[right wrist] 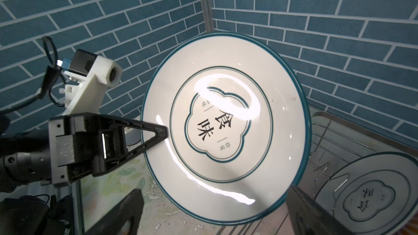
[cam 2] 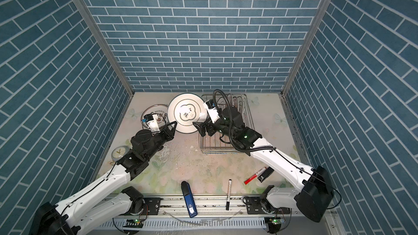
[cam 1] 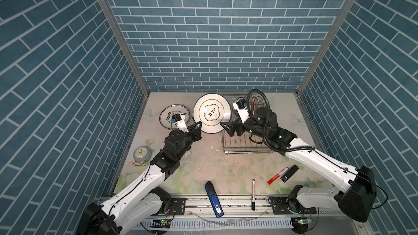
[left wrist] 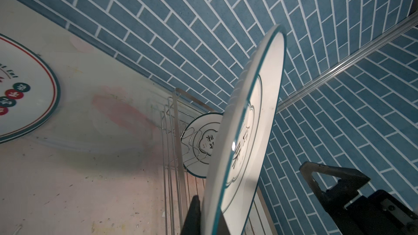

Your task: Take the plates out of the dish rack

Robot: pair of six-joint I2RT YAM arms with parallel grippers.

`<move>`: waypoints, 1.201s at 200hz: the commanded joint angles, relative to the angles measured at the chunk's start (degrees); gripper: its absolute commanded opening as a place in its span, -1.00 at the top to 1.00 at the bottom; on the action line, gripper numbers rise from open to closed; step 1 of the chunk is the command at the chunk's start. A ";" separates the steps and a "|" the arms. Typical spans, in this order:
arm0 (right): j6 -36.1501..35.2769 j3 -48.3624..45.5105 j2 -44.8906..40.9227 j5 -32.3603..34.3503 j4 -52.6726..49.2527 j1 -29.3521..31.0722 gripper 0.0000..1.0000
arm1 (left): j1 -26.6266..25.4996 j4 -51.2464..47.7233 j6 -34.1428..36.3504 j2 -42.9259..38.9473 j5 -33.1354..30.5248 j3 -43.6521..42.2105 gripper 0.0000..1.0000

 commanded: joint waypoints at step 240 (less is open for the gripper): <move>-3.14 16.53 20.82 4.61 -1.97 1.50 -0.98 | 2.13 6.92 -18.27 14.03 -10.30 -5.39 1.00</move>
